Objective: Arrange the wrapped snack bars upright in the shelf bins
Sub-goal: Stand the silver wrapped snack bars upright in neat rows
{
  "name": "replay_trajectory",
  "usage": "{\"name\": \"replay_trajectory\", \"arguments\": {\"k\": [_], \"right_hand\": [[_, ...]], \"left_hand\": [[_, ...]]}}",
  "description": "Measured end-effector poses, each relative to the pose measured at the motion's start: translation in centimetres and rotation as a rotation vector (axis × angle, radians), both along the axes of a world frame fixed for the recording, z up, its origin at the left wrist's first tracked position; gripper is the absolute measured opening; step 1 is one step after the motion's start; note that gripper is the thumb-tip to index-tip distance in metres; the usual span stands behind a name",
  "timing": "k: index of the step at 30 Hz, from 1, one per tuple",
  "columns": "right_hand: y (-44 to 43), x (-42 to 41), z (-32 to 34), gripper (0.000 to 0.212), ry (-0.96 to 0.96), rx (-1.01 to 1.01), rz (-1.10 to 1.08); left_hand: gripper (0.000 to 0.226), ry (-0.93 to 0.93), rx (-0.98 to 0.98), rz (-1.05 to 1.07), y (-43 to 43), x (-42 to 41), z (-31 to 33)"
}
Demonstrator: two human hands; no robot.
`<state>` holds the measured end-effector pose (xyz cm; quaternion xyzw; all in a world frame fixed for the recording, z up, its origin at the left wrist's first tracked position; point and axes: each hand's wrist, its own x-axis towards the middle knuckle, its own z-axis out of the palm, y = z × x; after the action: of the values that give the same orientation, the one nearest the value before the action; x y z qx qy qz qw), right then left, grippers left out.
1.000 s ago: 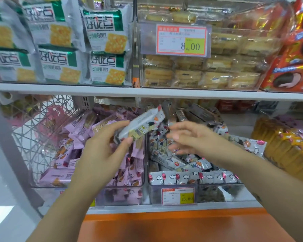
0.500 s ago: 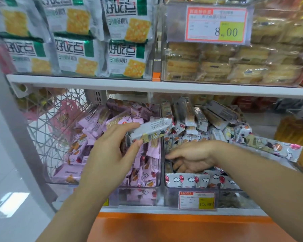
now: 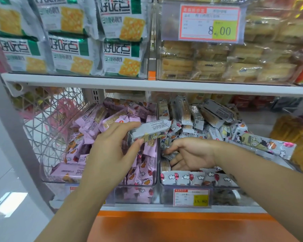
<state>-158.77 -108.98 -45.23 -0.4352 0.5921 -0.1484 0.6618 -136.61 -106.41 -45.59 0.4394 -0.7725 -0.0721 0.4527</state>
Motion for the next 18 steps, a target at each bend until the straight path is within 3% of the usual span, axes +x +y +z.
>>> {"name": "replay_trajectory", "arguments": {"k": [5, 10, 15, 18], "right_hand": [[0.6, -0.3, 0.4, 0.054, -0.001, -0.093, 0.004], [1.2, 0.1, 1.2, 0.031, -0.087, -0.187, -0.019], [1.1, 1.1, 0.1, 0.041, -0.193, -0.249, -0.156], [0.8, 1.5, 0.1, 0.037, -0.143, -0.301, -0.166]], "left_hand": [[0.037, -0.001, -0.009, -0.007, 0.1, -0.5, 0.1], [0.036, -0.009, 0.001, 0.007, 0.3, -0.8, 0.1], [0.036, -0.01, 0.007, 0.008, 0.3, -0.7, 0.1], [0.036, -0.015, 0.006, 0.007, 0.3, -0.6, 0.1]]}}
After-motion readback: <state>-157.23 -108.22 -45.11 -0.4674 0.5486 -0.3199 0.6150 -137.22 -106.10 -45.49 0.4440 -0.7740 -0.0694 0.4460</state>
